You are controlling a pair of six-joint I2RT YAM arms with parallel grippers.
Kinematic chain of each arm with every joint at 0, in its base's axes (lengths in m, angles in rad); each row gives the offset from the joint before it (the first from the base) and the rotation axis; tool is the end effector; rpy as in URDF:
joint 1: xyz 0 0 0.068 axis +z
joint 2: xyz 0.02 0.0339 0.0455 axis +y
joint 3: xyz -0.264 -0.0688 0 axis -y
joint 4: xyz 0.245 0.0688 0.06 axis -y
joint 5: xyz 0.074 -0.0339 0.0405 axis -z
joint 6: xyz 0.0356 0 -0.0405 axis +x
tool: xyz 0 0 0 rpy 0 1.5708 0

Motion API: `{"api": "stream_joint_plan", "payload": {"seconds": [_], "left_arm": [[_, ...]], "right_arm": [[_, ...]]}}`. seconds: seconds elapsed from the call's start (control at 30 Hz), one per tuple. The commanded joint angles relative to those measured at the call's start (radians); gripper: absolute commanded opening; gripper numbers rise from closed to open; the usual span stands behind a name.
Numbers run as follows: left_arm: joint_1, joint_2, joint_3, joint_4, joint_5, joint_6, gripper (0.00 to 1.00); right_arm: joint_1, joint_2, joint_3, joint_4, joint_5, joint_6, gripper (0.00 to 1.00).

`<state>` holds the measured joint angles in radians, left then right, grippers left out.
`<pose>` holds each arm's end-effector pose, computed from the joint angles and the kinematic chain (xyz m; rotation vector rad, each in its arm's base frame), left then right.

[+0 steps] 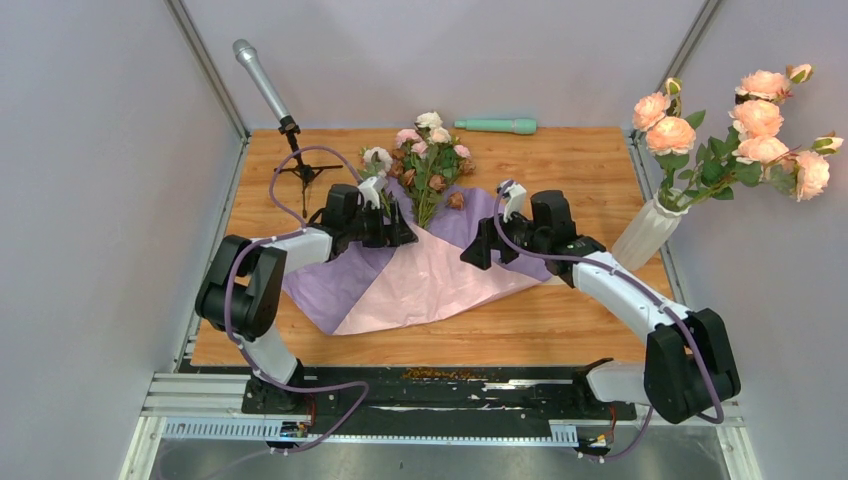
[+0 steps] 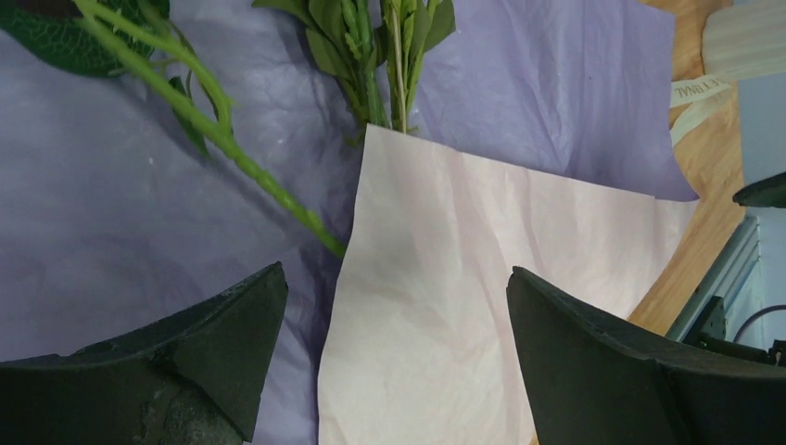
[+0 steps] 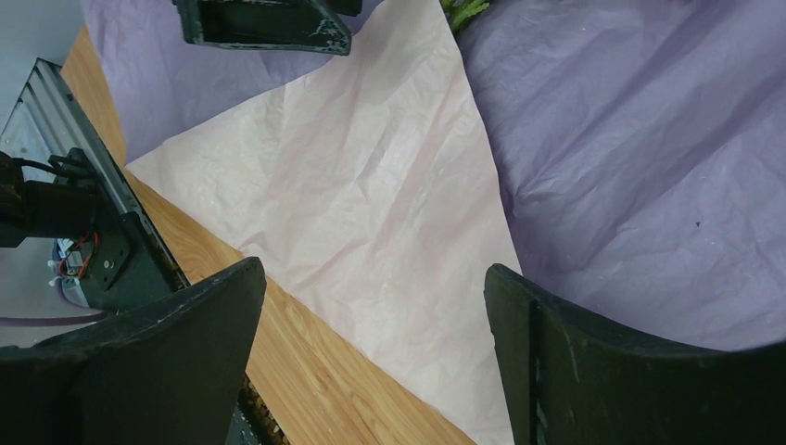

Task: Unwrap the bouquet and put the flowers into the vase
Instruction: Unfold the wrapping paper at the center of the board.

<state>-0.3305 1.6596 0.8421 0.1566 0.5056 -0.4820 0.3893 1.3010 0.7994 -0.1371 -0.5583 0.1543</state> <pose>0.3139 -0.1259 0.1742 0.1161 2.3218 -0.9931 0.2491 0.1226 0.2406 -0.5793 2.1715 0.9146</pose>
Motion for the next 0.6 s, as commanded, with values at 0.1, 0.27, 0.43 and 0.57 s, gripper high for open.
{"api": "stream_joint_plan", "payload": {"seconds": [0.1, 0.27, 0.43, 0.57], "left_arm": [[-0.004, 0.059, 0.073, 0.06, 0.023, 0.054, 0.91], [-0.004, 0.069, 0.051, -0.024, -0.001, 0.087, 0.68], [-0.004, 0.042, 0.018, -0.033, -0.009, 0.092, 0.53], [-0.004, 0.031, 0.016, -0.038, -0.006, 0.083, 0.47]], "right_arm": [[-0.002, -0.083, 0.017, 0.022, -0.04, -0.01, 0.89], [-0.003, -0.082, 0.026, 0.019, -0.038, -0.012, 0.89], [-0.002, -0.066, 0.033, 0.019, -0.045, -0.014, 0.89], [-0.003, -0.061, 0.037, 0.019, -0.05, -0.002, 0.89]]}}
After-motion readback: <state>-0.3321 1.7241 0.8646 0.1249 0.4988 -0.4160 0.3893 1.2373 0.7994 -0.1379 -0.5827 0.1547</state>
